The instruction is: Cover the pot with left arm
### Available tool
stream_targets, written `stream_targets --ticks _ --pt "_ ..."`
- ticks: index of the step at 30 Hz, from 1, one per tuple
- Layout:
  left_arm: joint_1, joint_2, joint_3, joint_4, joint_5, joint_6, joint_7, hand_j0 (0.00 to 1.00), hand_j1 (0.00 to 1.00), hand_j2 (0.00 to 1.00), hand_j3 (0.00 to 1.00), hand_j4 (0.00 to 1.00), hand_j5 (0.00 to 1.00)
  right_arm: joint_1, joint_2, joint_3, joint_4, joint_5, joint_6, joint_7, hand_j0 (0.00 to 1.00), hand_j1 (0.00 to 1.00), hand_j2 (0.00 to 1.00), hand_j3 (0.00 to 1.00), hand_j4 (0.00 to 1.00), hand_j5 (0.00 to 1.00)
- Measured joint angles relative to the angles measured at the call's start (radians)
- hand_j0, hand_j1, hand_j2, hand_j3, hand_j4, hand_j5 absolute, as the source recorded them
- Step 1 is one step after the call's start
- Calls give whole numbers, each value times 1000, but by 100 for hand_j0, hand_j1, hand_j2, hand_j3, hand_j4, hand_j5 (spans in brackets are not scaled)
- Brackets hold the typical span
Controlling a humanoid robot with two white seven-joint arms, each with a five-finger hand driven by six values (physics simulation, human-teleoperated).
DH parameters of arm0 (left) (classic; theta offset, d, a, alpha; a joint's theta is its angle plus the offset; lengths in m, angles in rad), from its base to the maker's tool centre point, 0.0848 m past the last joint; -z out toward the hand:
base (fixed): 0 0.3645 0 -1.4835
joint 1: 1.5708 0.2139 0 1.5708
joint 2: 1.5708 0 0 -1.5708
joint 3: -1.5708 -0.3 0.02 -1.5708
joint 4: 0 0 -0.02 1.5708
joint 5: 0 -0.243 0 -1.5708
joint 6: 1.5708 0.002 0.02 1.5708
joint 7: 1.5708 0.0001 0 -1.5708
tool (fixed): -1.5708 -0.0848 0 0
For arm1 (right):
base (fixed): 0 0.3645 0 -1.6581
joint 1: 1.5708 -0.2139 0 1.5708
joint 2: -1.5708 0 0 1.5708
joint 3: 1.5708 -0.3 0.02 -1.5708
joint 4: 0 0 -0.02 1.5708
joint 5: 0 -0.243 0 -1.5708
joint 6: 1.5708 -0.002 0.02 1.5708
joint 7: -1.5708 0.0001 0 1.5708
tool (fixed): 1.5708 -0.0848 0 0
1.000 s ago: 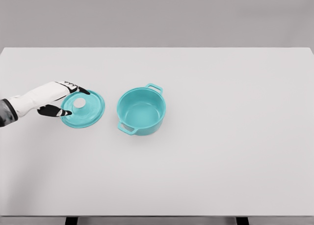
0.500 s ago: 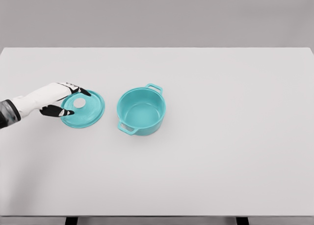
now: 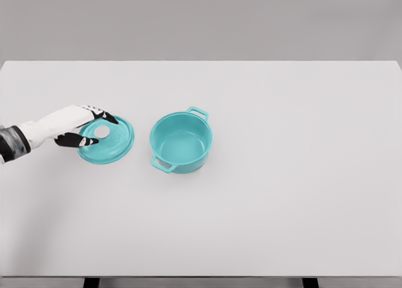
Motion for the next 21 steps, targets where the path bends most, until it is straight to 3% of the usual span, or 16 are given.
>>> stream_targets --ticks 21 --pt "0 -7 -5 22 -2 0 0 65 65 65 65 65 65 0 0 0 0 0 0 0 100 100 100 100 100 100"
